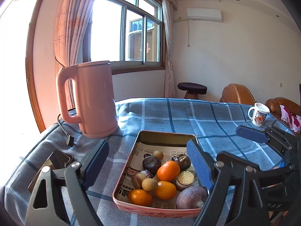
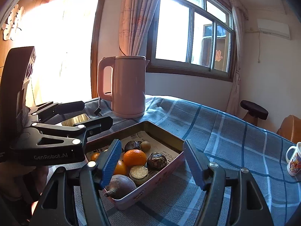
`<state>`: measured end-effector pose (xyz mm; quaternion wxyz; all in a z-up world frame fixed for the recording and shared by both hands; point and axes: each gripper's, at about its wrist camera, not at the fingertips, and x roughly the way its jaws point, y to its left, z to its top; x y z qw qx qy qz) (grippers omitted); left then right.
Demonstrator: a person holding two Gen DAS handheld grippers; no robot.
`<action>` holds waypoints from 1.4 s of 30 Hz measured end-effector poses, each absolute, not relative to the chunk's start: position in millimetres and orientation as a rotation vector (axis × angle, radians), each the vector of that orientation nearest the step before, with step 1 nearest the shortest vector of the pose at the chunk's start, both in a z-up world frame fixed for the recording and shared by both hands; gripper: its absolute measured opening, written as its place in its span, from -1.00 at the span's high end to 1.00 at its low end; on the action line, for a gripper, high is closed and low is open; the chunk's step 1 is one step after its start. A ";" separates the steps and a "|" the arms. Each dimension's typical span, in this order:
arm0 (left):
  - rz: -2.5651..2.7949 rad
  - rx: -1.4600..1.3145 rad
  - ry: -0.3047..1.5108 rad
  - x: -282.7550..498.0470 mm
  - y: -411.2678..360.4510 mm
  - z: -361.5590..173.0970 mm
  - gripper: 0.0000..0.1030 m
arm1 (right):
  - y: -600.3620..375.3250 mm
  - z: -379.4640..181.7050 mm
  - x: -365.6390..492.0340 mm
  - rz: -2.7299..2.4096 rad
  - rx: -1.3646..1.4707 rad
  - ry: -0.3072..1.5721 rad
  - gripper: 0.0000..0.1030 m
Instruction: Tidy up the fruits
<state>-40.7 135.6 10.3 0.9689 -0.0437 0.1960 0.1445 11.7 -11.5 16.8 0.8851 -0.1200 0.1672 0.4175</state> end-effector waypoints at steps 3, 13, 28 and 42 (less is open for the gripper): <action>0.286 -0.078 0.395 -39.0 130.2 11.7 -0.69 | -22.0 17.7 15.2 0.843 -0.226 0.341 -0.35; 0.272 -0.051 0.397 -36.7 114.9 12.8 -0.70 | -41.4 20.5 14.3 0.811 -0.177 0.324 -0.36; 0.269 -0.038 0.402 -35.3 110.3 11.0 -0.70 | -50.3 20.2 16.4 0.792 -0.151 0.322 -0.39; 0.280 -0.024 0.401 -34.3 106.5 10.3 -0.97 | -52.7 20.1 17.1 0.786 -0.147 0.325 -0.40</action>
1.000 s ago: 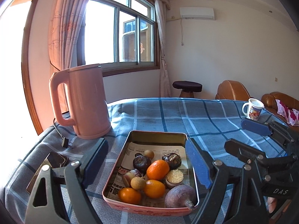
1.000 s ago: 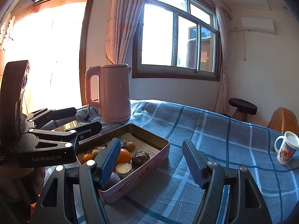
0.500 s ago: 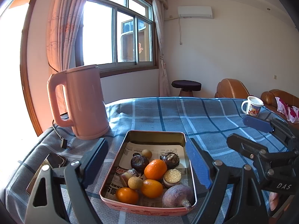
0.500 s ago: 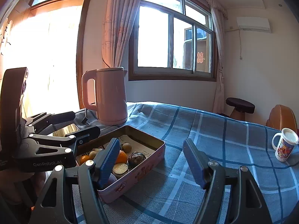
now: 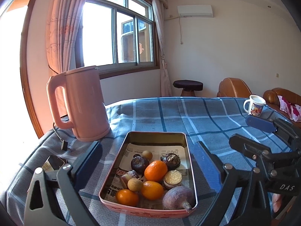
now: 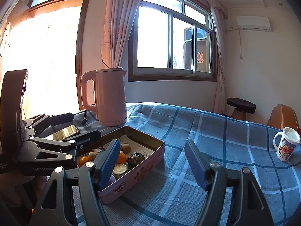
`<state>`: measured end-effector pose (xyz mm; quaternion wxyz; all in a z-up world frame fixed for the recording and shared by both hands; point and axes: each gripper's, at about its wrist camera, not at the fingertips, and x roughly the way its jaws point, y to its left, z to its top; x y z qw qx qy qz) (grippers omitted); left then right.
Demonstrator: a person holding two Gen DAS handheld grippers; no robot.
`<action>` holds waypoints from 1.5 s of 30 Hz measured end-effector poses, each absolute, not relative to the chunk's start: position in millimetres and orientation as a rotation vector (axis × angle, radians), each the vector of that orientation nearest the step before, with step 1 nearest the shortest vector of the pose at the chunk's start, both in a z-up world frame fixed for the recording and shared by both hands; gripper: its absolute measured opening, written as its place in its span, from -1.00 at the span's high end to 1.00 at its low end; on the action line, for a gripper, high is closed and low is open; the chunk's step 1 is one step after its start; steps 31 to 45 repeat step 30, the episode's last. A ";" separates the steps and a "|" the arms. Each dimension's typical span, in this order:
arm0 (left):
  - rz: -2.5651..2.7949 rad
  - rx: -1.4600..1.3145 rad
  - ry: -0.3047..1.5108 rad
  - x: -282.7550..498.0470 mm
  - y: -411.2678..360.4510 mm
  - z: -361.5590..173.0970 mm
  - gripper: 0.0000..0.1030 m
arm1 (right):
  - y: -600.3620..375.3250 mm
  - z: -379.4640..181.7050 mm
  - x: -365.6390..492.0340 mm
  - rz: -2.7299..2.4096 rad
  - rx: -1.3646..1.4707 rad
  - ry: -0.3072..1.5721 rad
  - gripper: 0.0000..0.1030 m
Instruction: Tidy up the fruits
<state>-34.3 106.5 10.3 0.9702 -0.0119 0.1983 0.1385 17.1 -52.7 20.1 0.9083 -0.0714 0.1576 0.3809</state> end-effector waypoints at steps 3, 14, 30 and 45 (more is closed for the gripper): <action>0.281 -0.027 0.398 -35.0 106.6 11.7 -1.00 | -54.4 20.3 16.7 0.780 -0.147 0.322 -0.40; 0.270 -0.009 0.400 -32.9 96.0 15.6 -1.00 | -61.6 22.9 12.8 0.755 -0.160 0.297 -0.41; 0.247 -0.022 0.405 -32.4 92.9 14.0 -1.00 | -71.9 17.6 20.5 0.725 -0.170 0.315 -0.41; 0.247 -0.022 0.405 -32.4 92.9 14.0 -1.00 | -71.9 17.6 20.5 0.725 -0.170 0.315 -0.41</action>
